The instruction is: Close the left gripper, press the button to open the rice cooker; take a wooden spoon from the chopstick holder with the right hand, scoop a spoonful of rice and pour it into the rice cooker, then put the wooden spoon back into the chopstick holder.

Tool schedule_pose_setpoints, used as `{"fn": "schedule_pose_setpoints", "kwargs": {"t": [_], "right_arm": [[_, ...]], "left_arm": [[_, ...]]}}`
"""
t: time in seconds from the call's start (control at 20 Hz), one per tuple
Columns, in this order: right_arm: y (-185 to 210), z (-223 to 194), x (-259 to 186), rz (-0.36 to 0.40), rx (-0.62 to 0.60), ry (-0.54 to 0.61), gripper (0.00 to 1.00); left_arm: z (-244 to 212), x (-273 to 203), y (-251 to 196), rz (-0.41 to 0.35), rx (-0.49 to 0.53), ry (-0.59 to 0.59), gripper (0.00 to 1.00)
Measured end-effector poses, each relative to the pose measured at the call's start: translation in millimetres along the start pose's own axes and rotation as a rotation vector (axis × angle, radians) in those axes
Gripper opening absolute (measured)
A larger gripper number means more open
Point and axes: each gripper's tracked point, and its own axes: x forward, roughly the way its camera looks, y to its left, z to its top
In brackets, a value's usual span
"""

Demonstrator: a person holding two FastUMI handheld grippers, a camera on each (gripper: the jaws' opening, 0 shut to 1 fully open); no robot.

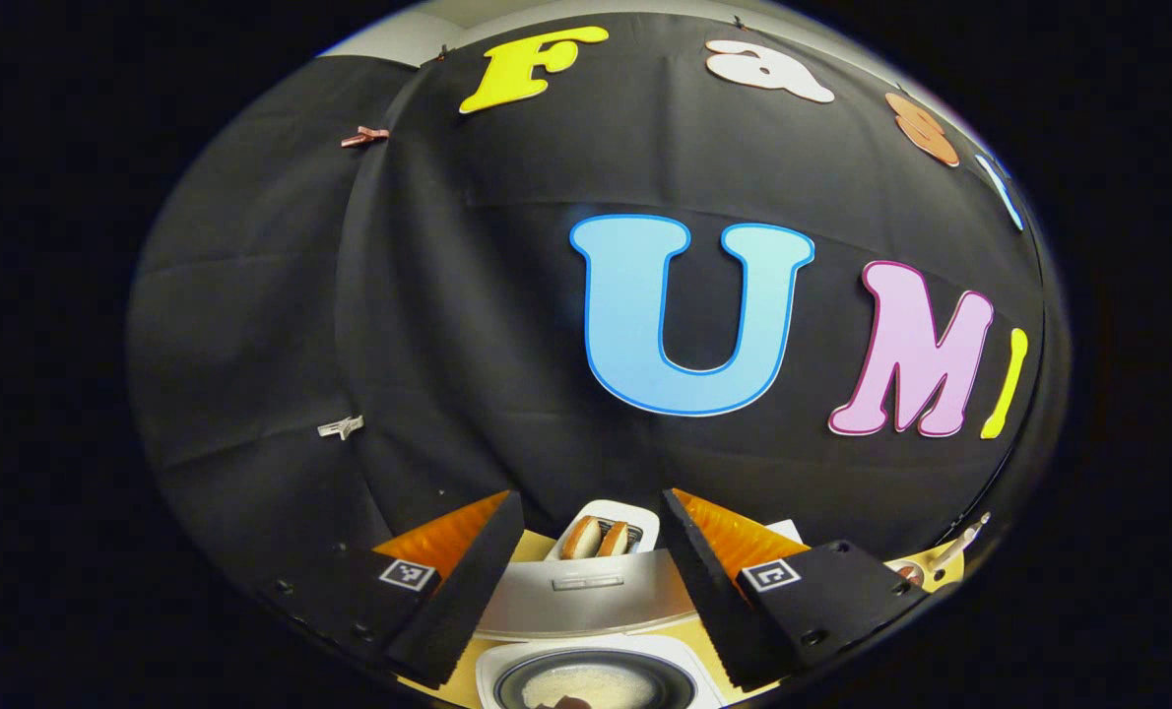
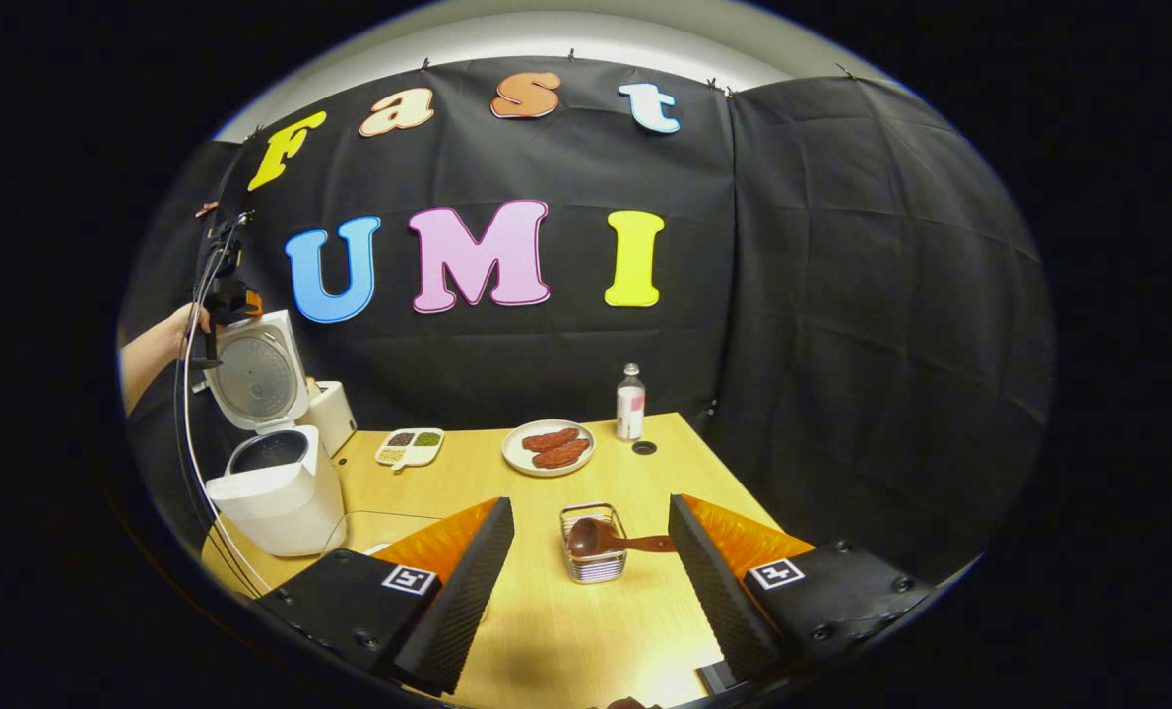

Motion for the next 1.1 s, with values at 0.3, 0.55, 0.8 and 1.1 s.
{"fn": "schedule_pose_setpoints", "kwargs": {"t": [0.3,0.55,0.8,1.1], "right_arm": [[24,-9,10,0.109,0.002,0.017,0.99],[35,-11,19,0.184,0.015,0.02,0.99],[36,-14,31,0.232,0.018,0.039,0.99],[37,-18,38,0.273,-0.042,0.057,0.99]], "left_arm": [[-21,-40,-12,-0.03,-0.019,0.111,0.99],[-71,-90,-24,0.018,-0.034,0.18,0.99],[-147,-122,-32,0.053,-0.032,0.248,0.99],[-218,-132,-37,0.069,-0.013,0.258,1.0]]}}
